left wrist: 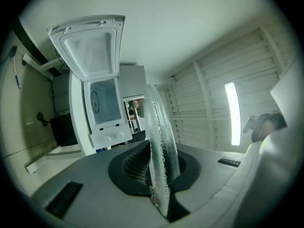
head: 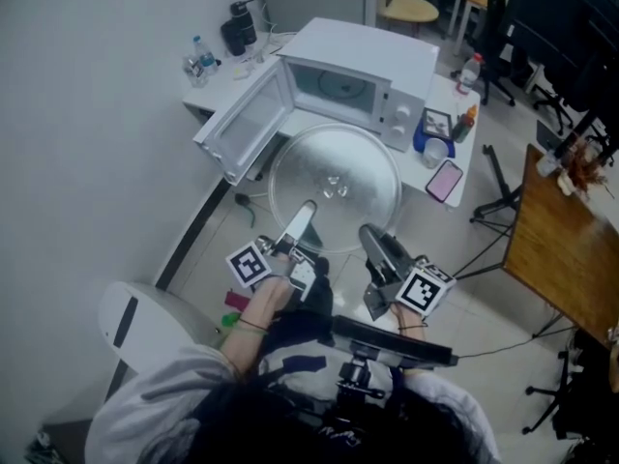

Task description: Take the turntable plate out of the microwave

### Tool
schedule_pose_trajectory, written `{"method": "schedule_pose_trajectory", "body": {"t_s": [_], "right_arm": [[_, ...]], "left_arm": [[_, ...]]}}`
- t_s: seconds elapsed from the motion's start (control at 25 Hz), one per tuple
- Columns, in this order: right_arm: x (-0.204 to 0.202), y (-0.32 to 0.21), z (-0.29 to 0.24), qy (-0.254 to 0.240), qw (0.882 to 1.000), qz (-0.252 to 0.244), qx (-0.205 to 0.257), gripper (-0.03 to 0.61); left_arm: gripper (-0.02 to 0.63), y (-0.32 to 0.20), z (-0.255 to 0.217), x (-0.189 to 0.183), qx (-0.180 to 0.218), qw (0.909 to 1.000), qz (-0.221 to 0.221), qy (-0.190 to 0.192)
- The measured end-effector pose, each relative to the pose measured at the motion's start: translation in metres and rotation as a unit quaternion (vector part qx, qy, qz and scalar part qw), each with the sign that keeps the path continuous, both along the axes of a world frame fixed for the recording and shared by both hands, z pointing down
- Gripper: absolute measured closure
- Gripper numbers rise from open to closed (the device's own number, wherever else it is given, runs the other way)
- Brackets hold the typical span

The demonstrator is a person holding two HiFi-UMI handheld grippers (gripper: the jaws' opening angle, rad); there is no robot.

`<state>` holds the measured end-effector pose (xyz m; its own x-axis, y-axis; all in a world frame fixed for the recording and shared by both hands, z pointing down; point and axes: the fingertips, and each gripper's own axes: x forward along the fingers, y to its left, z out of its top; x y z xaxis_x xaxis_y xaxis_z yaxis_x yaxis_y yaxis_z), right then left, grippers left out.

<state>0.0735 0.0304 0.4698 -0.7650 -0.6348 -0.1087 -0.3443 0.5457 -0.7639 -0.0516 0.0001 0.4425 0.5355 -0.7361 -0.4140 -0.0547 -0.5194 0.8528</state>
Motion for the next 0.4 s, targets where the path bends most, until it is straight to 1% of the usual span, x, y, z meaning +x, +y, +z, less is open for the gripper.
{"method": "schedule_pose_trajectory", "body": {"t_s": [0.16,0.4], "right_arm": [[-0.0007,-0.0003,0.0006,-0.005,1.0,-0.005,-0.001,0.486],[-0.0007,-0.0021,0.0021,0.009,1.0,0.0,-0.002,0.485]], "left_arm": [[0.595,-0.0004,0.0017,0.0003,-0.005,1.0,-0.002,0.0],[0.595,-0.0019,0.0031,-0.0005,-0.007,1.0,-0.002,0.002]]}}
